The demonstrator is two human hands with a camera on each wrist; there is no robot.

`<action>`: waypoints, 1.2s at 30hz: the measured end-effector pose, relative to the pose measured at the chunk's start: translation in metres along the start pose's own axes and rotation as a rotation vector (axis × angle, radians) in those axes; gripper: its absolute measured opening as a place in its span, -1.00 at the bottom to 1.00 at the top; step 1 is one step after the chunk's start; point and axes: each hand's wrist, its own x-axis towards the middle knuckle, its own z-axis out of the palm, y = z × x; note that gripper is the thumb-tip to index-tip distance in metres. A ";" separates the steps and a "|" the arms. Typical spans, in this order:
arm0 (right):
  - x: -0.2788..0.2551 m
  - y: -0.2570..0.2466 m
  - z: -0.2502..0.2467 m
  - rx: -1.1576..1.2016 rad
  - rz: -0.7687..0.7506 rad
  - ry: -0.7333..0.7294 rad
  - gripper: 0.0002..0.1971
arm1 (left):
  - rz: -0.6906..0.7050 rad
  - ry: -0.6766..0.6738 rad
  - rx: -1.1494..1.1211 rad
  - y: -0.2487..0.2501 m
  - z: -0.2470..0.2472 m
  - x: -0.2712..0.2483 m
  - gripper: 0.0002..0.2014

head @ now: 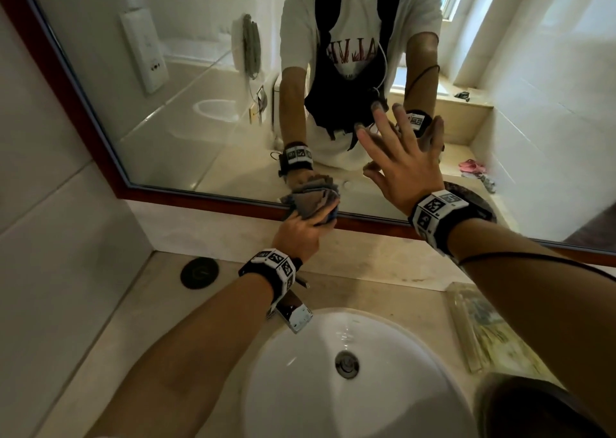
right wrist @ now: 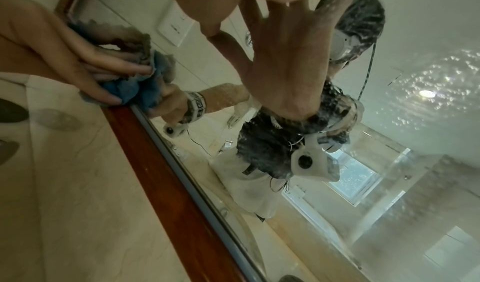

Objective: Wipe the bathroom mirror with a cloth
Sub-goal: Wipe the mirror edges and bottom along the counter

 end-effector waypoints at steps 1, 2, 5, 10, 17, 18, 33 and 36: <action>0.000 0.000 -0.001 0.001 0.001 0.001 -0.22 | 0.021 -0.008 0.021 -0.001 -0.006 0.004 -0.61; 0.000 0.000 -0.003 0.002 0.000 0.000 -0.21 | 0.029 -0.011 0.045 -0.001 -0.013 0.013 -0.58; -0.002 0.005 -0.009 0.004 -0.024 -0.022 -0.19 | 0.006 0.014 0.070 0.005 -0.035 0.055 -0.50; -0.031 0.036 -0.012 -0.044 -0.009 -0.102 -0.09 | 0.026 0.096 0.088 0.009 -0.042 0.083 -0.50; -0.055 0.056 -0.004 -0.048 0.010 -0.149 -0.01 | -0.001 0.043 0.033 0.033 -0.003 0.052 -0.51; -0.055 0.055 -0.003 -0.045 0.013 -0.149 -0.01 | 0.010 0.022 0.018 0.039 0.005 0.045 -0.54; -0.064 0.065 0.006 -0.040 -0.024 -0.104 -0.07 | 0.016 0.004 0.082 0.057 -0.010 0.092 -0.43; -0.071 0.070 0.009 -0.044 -0.017 -0.123 -0.07 | -0.007 0.036 0.083 0.060 -0.005 0.087 -0.43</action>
